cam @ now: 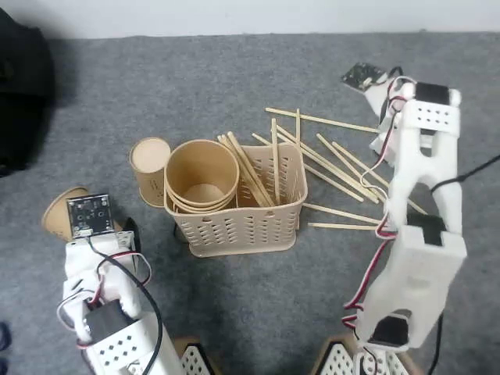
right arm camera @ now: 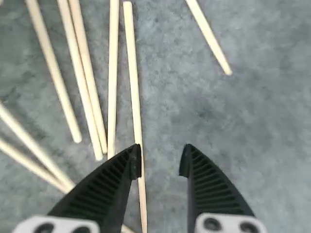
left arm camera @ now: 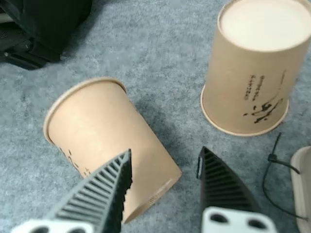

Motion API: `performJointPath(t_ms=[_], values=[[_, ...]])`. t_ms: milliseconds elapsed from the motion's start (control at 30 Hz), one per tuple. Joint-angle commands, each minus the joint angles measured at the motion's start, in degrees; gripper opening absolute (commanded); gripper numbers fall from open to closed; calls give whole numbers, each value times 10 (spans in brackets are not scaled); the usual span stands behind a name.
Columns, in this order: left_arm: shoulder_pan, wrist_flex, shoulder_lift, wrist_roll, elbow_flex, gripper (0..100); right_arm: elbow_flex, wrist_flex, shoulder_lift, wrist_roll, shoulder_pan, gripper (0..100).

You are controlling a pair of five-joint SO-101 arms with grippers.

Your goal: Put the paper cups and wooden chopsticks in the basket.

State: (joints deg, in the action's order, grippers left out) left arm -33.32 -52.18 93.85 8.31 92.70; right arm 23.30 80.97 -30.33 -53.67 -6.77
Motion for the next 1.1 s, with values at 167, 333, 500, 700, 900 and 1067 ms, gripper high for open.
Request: performJointPath(t_ms=[167, 333, 500, 700, 900, 1067], values=[[4, 14, 6, -2, -4, 206, 28, -46, -72, -4, 5, 127], [4, 14, 6, -2, -4, 206, 28, -42, -80, -4, 5, 127], [4, 14, 6, -2, -4, 206, 27, -42, -86, -4, 7, 127], [4, 14, 6, -2, -4, 206, 5, -55, -117, -8, 34, 122], [4, 14, 6, -2, -4, 206, 16, -75, -120, -5, 34, 23], [4, 14, 6, -2, -4, 206, 15, -71, -80, -4, 36, 6]])
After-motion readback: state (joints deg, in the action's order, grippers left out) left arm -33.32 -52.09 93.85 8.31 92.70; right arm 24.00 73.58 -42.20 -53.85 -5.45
